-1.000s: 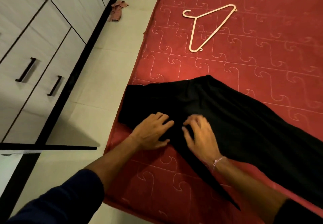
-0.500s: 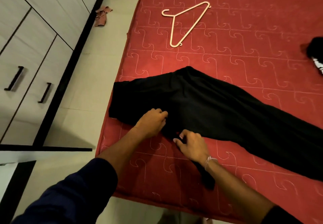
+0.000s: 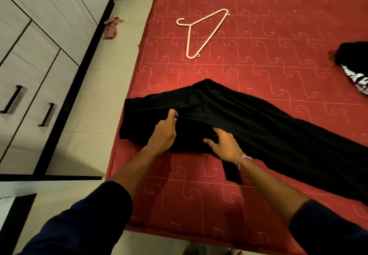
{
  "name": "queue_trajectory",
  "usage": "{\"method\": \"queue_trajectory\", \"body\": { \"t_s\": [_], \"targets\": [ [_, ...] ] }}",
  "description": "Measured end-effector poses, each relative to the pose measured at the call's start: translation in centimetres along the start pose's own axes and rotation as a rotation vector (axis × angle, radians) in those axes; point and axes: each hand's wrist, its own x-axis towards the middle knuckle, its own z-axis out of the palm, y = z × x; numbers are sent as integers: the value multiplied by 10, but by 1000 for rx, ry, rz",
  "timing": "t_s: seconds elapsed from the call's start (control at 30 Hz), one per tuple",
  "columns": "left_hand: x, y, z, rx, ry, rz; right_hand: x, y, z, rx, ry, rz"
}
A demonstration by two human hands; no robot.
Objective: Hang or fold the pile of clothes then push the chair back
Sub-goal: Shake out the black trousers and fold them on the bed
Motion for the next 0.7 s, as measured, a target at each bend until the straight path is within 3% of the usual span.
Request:
{"method": "queue_trajectory", "body": {
  "t_s": [0.1,0.17,0.3,0.37,0.5,0.7],
  "targets": [
    [-4,-6,4,-5,-12,-9,7,6,-17,-249,-75,47],
    [-6,-9,7,-9,-8,-24,9,15,-23,-329,-29,46],
    [-6,-15,12,-13,25,-43,11,27,-35,-146,128,78],
    [-7,-17,13,-13,24,-45,11,30,-46,-60,24,121],
    [-10,-16,13,-11,4,-47,12,40,-69,-224,-92,91],
    [-17,-10,15,3,-14,-69,-10,53,-75,-383,157,249]
  ]
}}
